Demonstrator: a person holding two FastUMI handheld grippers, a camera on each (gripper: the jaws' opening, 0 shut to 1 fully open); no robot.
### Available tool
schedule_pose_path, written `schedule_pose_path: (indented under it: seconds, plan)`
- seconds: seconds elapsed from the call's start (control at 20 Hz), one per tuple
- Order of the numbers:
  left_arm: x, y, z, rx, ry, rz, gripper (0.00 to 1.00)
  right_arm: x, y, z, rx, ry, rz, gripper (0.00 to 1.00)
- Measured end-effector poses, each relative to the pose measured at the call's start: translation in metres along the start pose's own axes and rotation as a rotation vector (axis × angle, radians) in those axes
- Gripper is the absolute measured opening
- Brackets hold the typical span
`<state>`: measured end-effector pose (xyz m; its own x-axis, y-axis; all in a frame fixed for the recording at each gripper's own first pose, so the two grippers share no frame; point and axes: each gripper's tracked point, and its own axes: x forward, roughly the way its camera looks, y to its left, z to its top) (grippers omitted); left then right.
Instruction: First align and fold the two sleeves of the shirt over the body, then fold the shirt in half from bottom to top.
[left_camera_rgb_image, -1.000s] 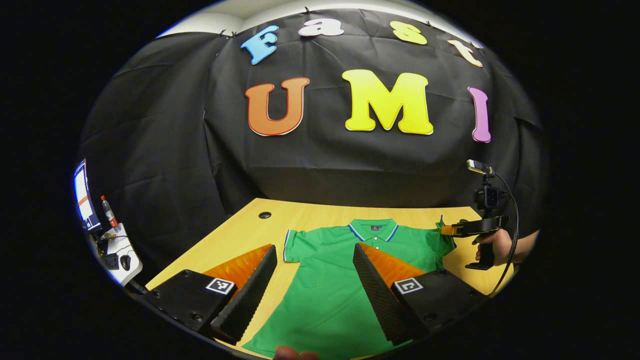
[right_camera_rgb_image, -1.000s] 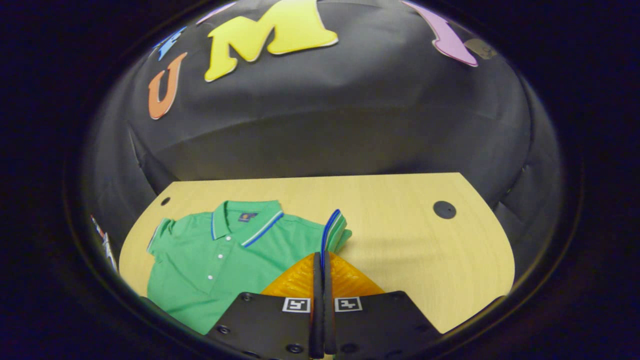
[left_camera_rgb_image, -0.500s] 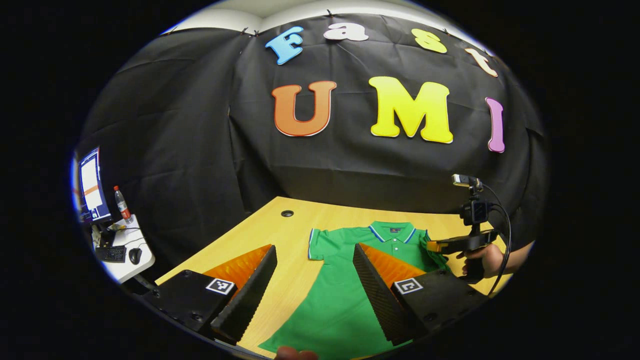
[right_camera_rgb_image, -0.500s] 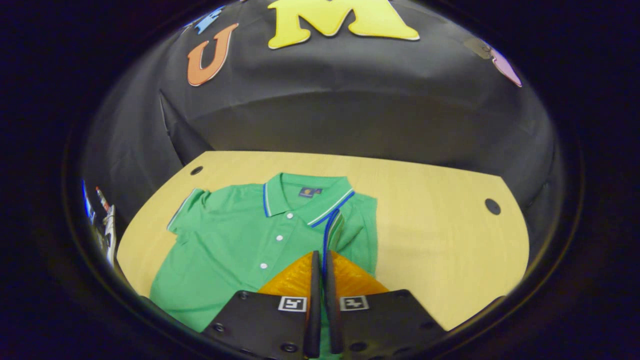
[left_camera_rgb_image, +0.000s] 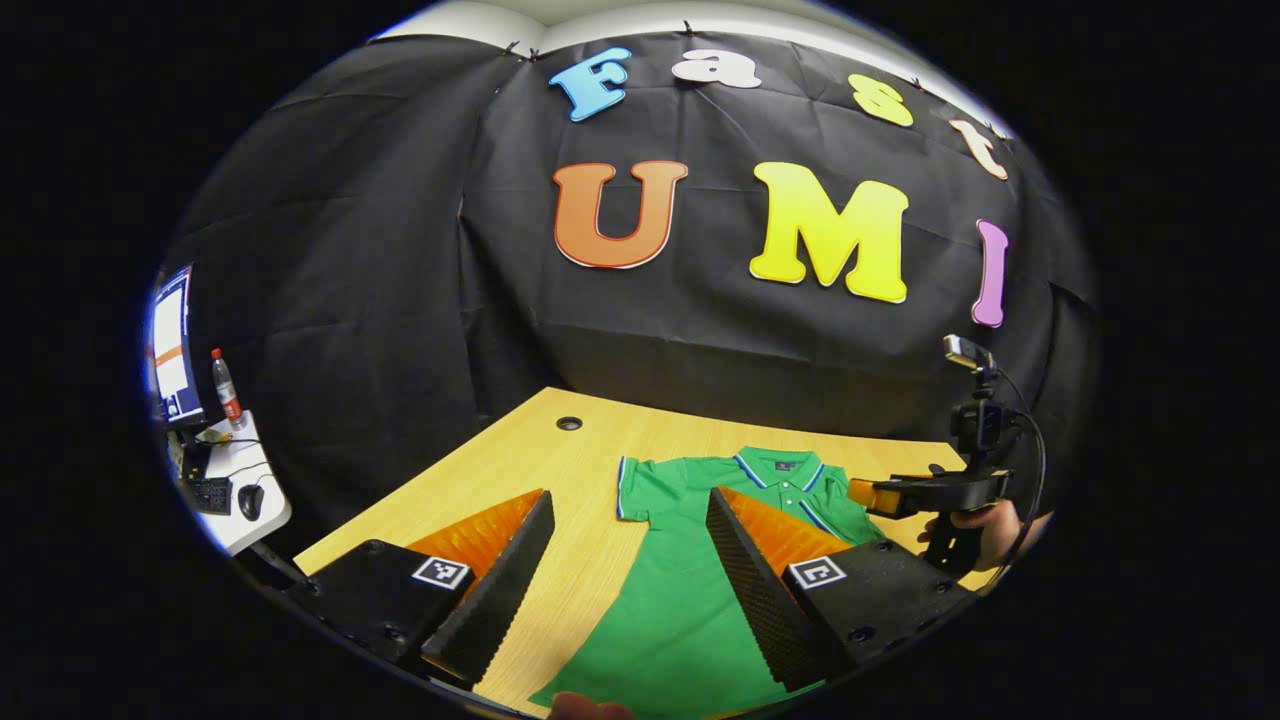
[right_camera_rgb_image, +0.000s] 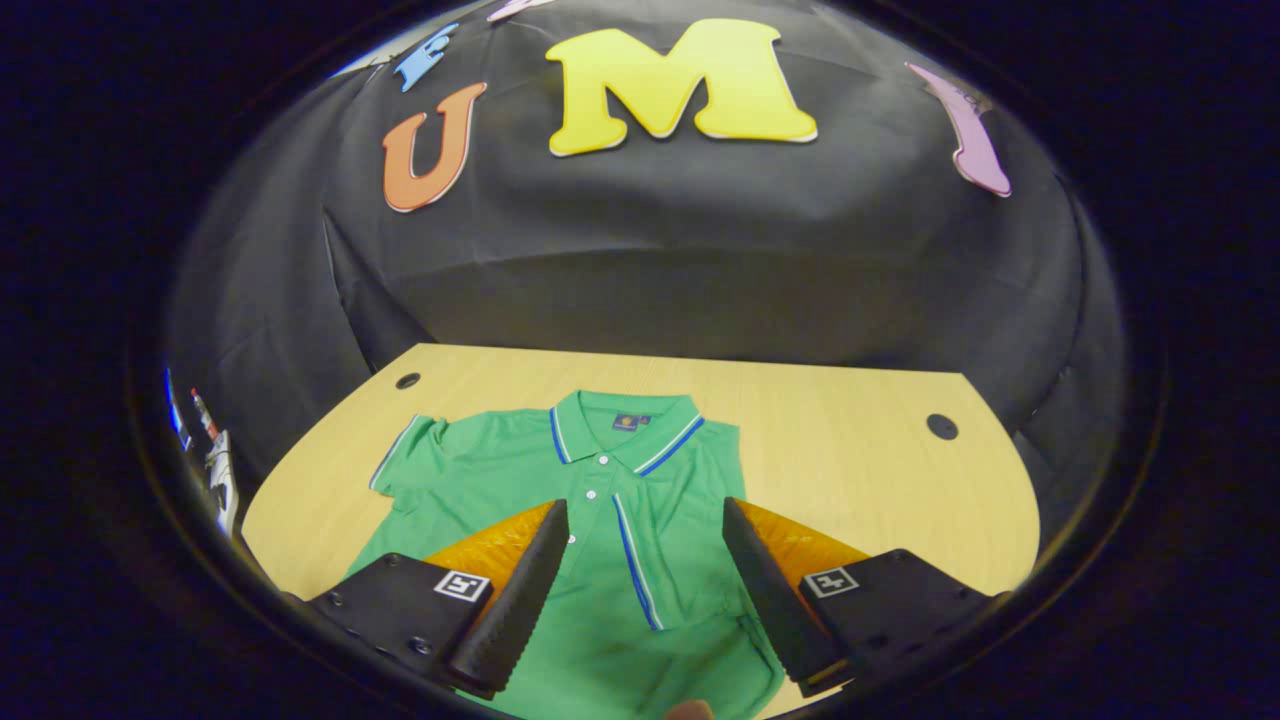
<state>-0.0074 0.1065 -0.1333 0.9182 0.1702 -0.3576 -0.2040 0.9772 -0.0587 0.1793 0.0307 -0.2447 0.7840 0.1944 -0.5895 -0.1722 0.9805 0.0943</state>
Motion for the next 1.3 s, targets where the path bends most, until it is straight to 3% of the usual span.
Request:
schedule_pose_path:
  seconds: [0.35,0.4,0.45,0.65,0.75,0.95,1.0,1.3]
  plan:
    - [0.056,-0.005,-0.016,-0.033,0.094,-0.194,1.0,-0.101,-0.015,0.025,-0.034,-0.093,-0.042,0.93]
    - [0.068,-0.004,-0.022,-0.046,0.121,-0.223,0.99,-0.114,-0.017,0.027,-0.04,-0.102,-0.049,0.97]
    - [0.078,-0.001,-0.031,-0.046,0.165,-0.243,0.99,-0.127,-0.018,0.028,-0.047,-0.11,-0.051,0.93]
    - [0.13,0.01,-0.057,-0.115,0.31,-0.306,0.99,-0.168,-0.019,0.027,-0.084,-0.125,-0.061,0.93]
    - [0.15,0.015,-0.071,-0.147,0.379,-0.334,0.99,-0.18,-0.023,0.021,-0.092,-0.116,-0.058,0.98]
    - [0.195,0.018,-0.085,-0.203,0.474,-0.373,0.98,-0.193,-0.04,-0.006,-0.069,-0.052,-0.09,0.93]
    - [0.206,0.019,-0.089,-0.223,0.497,-0.384,0.98,-0.194,-0.043,-0.011,-0.071,-0.039,-0.096,0.96]
    - [0.255,0.021,-0.106,-0.35,0.623,-0.399,0.94,-0.194,-0.053,-0.026,-0.063,0.0,-0.112,0.94]
